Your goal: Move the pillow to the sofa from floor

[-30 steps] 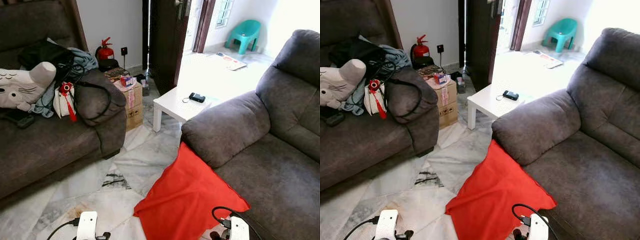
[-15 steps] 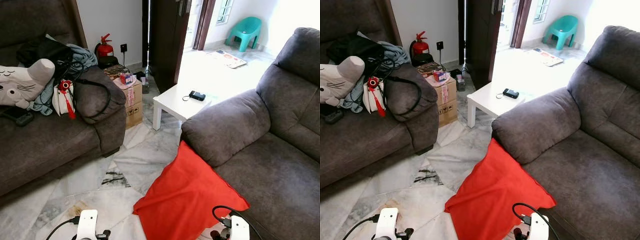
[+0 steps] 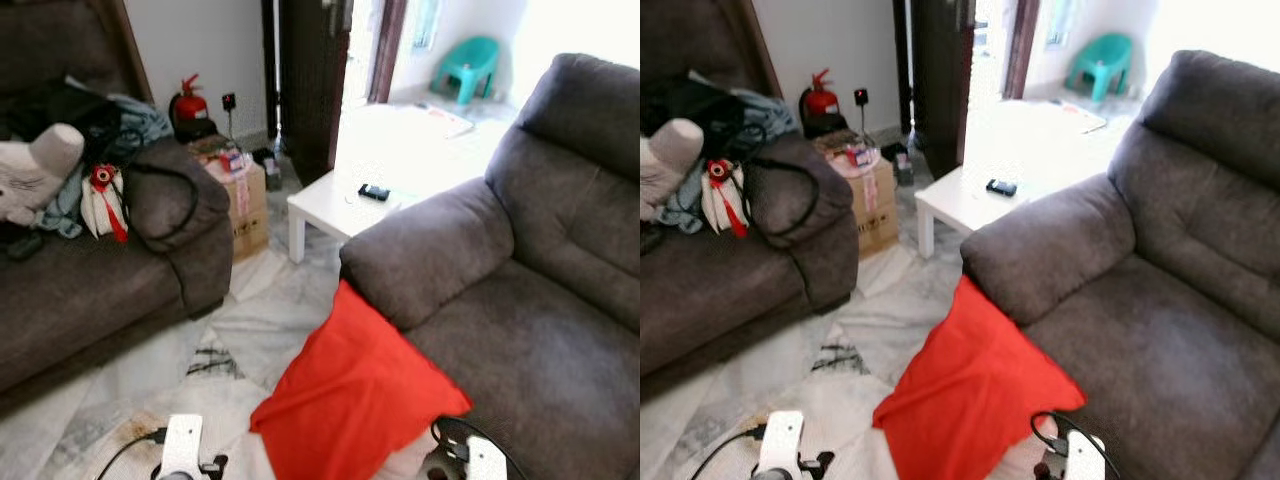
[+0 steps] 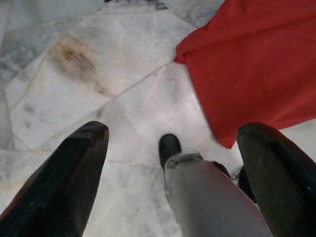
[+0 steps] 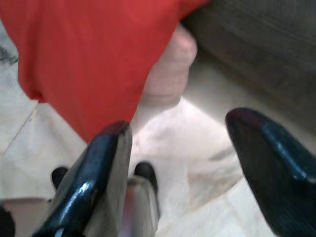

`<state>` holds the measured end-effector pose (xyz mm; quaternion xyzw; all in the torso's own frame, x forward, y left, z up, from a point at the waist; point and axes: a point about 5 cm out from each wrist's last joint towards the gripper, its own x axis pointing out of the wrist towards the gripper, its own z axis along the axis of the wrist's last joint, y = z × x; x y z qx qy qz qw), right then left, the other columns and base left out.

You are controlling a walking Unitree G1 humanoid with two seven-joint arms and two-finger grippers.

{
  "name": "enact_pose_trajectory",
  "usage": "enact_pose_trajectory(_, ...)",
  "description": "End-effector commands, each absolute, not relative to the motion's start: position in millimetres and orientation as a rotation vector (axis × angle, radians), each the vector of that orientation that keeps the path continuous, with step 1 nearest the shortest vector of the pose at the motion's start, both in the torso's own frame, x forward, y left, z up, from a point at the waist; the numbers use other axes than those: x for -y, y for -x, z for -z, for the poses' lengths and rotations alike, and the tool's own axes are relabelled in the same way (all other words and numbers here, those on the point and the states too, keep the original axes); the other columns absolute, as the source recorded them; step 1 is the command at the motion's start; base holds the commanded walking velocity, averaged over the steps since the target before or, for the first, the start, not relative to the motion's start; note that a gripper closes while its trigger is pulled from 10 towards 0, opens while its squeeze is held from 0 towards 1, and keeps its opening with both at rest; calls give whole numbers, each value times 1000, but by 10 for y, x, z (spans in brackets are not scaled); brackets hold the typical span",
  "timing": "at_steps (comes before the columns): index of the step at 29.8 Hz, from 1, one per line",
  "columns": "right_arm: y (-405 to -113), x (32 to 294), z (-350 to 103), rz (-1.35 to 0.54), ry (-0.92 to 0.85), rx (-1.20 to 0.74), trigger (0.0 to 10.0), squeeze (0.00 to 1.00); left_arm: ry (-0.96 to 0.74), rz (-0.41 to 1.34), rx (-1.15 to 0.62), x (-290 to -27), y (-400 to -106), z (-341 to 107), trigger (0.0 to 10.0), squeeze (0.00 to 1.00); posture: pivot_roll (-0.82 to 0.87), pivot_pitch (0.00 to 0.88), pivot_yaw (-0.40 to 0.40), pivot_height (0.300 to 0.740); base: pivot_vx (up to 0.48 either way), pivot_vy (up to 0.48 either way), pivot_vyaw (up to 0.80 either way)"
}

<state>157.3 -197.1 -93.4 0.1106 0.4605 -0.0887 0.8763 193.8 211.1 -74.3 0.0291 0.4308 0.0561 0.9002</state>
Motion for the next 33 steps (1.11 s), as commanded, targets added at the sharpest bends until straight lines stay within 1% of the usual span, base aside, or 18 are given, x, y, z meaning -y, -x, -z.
enact_pose_trajectory(1,-1615,1973,917,185,-231,-948,10000,0,-54,-127,-906,-2108,-1906,762,10000,0,-38,0,-77,740,0,0,0)
enact_pose_trajectory(6,-1615,1973,916,186,-232,-946,10000,0,-61,-124,-888,-2103,-1939,743,10000,0,-38,0,-77,740,0,0,0)
enact_pose_trajectory(9,-1624,1975,910,184,-233,-934,10000,0,-65,-123,-851,-2099,-2010,701,10000,0,-37,0,-77,740,0,0,0)
enact_pose_trajectory(11,-1654,1975,887,177,-241,-892,10000,0,-78,-134,-766,-2114,-2161,597,10000,0,-29,0,-76,740,0,0,0)
enact_pose_trajectory(13,-1666,1977,877,180,-242,-873,10000,0,-92,-133,-721,-2121,-2236,538,10000,0,-31,0,-74,740,0,0,0)
enact_pose_trajectory(14,-1682,1981,863,187,-248,-847,10000,0,-107,-133,-662,-2125,-2335,458,10000,0,-31,0,-74,740,0,0,0)
enact_pose_trajectory(16,-1690,1982,855,191,-257,-830,10000,0,-109,-136,-627,-2129,-2391,409,10000,0,-32,0,-69,740,0,0,0)
enact_pose_trajectory(18,-1737,1984,809,188,-278,-751,10000,0,-157,-106,-409,-2059,-2715,88,10000,0,-32,0,-63,740,0,0,0)
enact_pose_trajectory(21,-1746,1985,797,185,-274,-733,10000,0,-168,-98,-322,-2023,-2823,-48,10000,0,-30,0,-59,740,0,0,0)
enact_pose_trajectory(22,-2029,2026,611,169,-255,-591,10000,0,-168,-104,-270,-2006,-2887,-139,10000,0,-30,0,-59,740,0,0,0)
enact_pose_trajectory(23,-2407,2073,283,145,-219,-376,10000,0,-175,-110,-185,-1980,-2978,-287,10000,0,-28,0,-53,740,0,0,0)
enact_pose_trajectory(24,-2571,2099,80,144,-206,-249,10000,0,-216,-102,-100,-1959,-3050,-441,10000,0,-29,0,-51,740,0,0,0)
enact_pose_trajectory(25,-2619,2119,-8,153,-211,-191,10000,0,-221,-109,-50,-1961,-3087,-539,10000,0,-30,0,-50,740,0,0,0)
enact_pose_trajectory(28,-2657,2132,-91,147,-191,-141,10000,0,-192,-128,-12,-1971,-3114,-617,10000,0,-30,0,-48,740,0,0,0)
enact_pose_trajectory(32,-2738,2113,-341,147,-179,9,10000,0,-195,-71,83,-1864,-3130,-781,10000,0,-31,0,-43,740,0,0,0)
enact_pose_trajectory(33,-2742,2111,-353,148,-179,15,10000,0,-191,-69,90,-1856,-3129,-794,10000,0,-31,0,-43,740,0,0,0)
